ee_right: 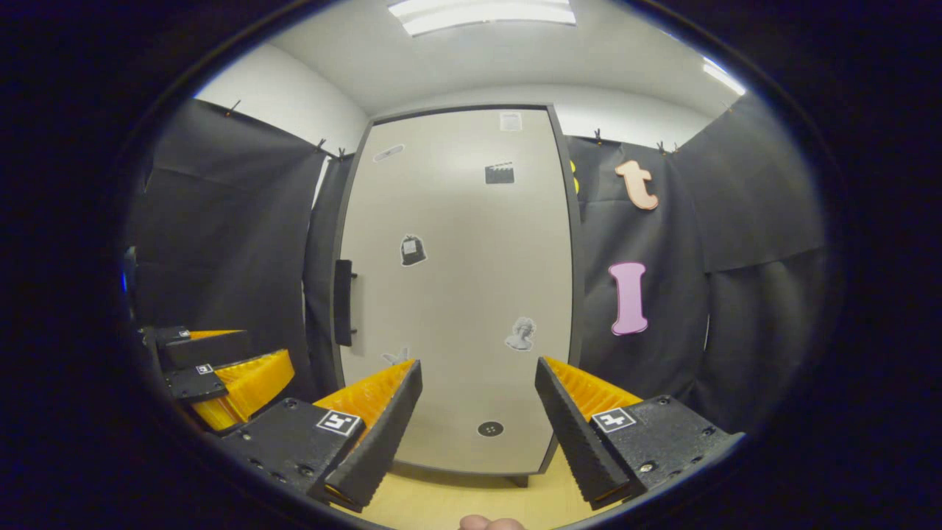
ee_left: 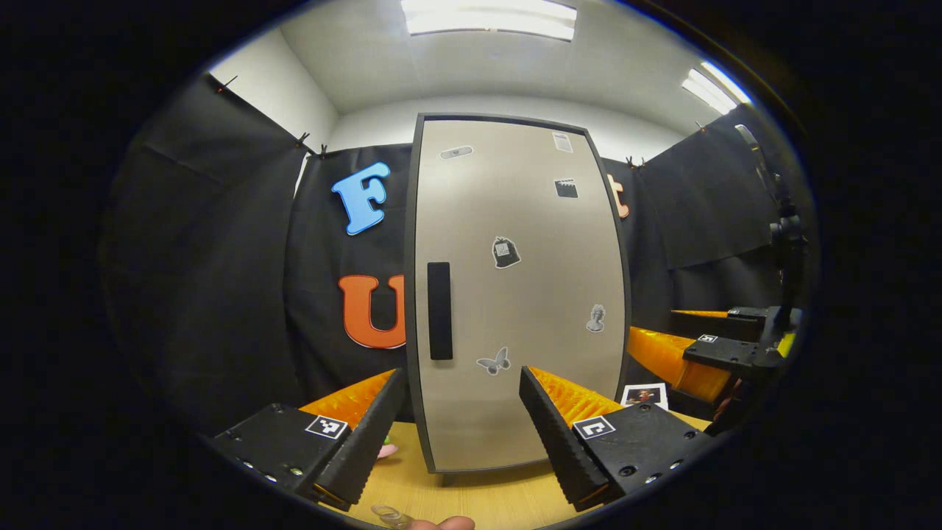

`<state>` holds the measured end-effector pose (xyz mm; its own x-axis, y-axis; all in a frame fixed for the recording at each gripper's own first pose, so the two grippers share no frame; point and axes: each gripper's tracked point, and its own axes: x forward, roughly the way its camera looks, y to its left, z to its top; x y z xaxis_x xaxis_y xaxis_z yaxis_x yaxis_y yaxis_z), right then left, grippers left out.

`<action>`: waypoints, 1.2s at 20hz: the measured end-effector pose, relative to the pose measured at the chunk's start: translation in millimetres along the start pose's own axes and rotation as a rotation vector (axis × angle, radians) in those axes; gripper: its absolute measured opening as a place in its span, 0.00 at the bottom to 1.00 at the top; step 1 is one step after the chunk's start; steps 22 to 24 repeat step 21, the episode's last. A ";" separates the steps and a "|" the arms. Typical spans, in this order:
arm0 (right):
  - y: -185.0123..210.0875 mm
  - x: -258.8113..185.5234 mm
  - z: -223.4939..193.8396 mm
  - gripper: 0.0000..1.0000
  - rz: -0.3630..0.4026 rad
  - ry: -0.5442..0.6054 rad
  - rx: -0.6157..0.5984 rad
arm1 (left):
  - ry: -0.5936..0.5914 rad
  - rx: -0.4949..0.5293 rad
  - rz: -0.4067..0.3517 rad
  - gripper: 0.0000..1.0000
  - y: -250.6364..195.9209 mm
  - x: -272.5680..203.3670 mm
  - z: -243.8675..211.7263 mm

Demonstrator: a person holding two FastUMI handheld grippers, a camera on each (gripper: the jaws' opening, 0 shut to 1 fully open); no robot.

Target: Open the cabinet door with the right hand, grasp the bottle in the cabinet with the left hand and place it on the coaster, then close the cabinet door with the right hand.

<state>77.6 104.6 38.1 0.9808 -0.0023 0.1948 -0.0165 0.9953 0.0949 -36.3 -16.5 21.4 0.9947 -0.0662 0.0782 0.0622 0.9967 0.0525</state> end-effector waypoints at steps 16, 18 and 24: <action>1.7 -5.5 -5.3 0.99 0.026 0.020 0.002 | -0.013 -0.007 -0.007 0.95 -3.5 -8.1 6.6; 1.1 -6.1 -7.5 0.99 0.027 0.026 0.012 | -0.010 -0.005 -0.006 0.95 -3.8 -8.7 6.7; 0.5 -6.7 -11.7 0.99 0.027 0.043 0.025 | -0.017 -0.005 0.002 0.95 -2.7 -11.6 9.3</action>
